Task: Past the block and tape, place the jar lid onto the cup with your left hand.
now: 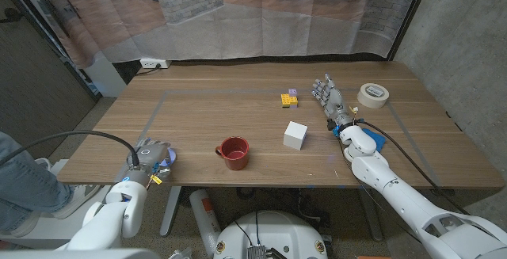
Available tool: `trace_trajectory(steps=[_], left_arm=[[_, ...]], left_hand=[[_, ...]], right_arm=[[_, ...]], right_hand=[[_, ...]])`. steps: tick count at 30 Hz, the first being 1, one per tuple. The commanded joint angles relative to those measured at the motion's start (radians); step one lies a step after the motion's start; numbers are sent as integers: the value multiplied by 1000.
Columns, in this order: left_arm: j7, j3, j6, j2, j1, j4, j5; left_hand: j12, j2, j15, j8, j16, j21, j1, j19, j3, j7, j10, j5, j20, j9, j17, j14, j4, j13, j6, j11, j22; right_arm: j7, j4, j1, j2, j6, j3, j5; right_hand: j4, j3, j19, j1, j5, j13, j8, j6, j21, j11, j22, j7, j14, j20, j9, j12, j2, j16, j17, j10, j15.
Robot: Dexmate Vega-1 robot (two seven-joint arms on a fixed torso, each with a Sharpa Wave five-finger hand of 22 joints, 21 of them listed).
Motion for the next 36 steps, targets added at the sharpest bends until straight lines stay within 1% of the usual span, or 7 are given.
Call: trace_trajectory(steps=[1,3,8,14,21,30,36], left_arm=[[83,67,20,35,-58,0,-88],[99,79,18,37,-69,4,-100],[124,104,21,47,-94,9,-132],[142,114,26,66,-117,2,-181],[149,141,49,98,-152,-14,-217],[175,140,71,153,-164,-50,-275],[203,134,81,177,-168,-66,-315]], left_hand=[[2,20,-111,22,7,7,8,12,9,-2,30,-26,-2,3,3,34,0,2,97,-4,3],[2,21,-112,23,7,8,8,14,9,-1,33,-29,-4,3,3,37,0,2,104,-6,3],[1,23,-114,25,7,8,10,17,12,15,41,-38,-6,2,3,43,-1,1,120,-13,3],[-1,23,-115,23,6,8,9,18,12,14,43,-44,-8,2,3,46,0,1,123,-14,3],[-4,24,-114,22,4,7,9,17,13,12,43,-51,-9,1,3,46,0,1,129,-11,3],[-8,25,-112,19,1,6,8,17,15,11,43,-59,-10,1,4,44,1,1,132,-10,3],[-11,25,-110,18,-1,6,9,18,18,11,43,-65,-11,1,4,44,0,1,138,-11,3]], right_arm=[[-5,-10,-19,-1,7,9,9],[-8,-15,-22,-3,7,9,7],[-11,-20,-26,-4,5,9,7],[-17,-26,-33,-6,10,11,5],[-18,-31,-39,-6,16,15,9],[-20,-44,-56,1,37,23,18],[-30,-59,-69,-1,42,27,17]], right_hand=[[-1,-6,3,-6,4,6,5,8,-1,-4,5,-7,7,2,2,1,4,2,5,10,-1],[-1,-7,3,-6,4,6,5,8,-2,-2,5,-7,7,2,2,1,4,2,5,11,0],[-1,-7,3,-6,5,6,5,8,-3,-4,5,-8,7,3,2,1,4,2,5,11,0],[-1,-8,3,-6,5,6,5,9,-4,-5,5,-7,9,3,2,0,4,2,5,10,0],[-2,-8,4,-7,5,6,5,9,-5,-3,5,-7,8,3,2,1,4,1,5,11,0],[-2,-9,4,-7,5,6,5,10,-6,-4,5,-6,8,3,2,1,5,1,5,11,0],[-2,-10,5,-8,5,7,5,11,-7,-2,5,-5,9,3,2,1,5,1,5,13,1]])
